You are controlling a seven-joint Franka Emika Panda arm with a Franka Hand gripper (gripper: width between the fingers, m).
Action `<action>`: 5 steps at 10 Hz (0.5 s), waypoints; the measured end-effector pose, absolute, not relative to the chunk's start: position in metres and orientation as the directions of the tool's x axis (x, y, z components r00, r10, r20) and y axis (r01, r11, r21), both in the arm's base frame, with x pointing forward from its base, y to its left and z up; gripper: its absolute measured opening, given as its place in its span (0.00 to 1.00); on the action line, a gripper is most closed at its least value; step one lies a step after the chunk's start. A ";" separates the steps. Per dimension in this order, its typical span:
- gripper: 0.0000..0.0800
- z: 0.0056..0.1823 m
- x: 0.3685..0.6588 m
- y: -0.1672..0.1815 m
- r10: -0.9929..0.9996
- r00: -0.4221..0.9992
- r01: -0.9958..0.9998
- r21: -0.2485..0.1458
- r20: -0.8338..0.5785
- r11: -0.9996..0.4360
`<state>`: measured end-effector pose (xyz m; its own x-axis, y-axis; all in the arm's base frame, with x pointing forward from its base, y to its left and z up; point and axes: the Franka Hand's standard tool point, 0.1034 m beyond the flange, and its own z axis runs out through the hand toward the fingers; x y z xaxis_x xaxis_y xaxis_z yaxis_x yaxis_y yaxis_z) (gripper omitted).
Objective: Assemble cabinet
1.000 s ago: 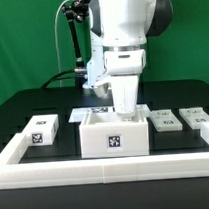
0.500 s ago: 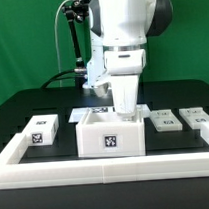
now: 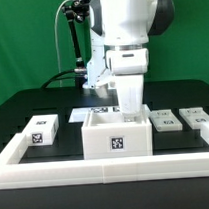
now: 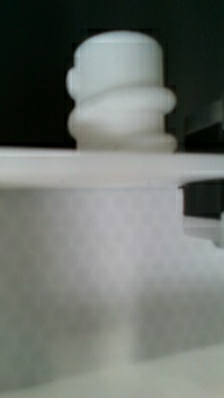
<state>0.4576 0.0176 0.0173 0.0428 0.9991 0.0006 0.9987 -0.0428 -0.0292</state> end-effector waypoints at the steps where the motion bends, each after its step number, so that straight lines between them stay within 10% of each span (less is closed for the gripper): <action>1: 0.04 0.017 0.467 0.024 0.999 0.032 0.999 -0.020 0.006 -0.032; 5: 0.04 0.017 0.477 0.032 1.000 0.023 1.000 -0.007 0.015 -0.023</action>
Offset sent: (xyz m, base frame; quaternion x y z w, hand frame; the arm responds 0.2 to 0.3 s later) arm 0.0000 0.0000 0.0000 0.0000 0.0000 0.0000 1.0000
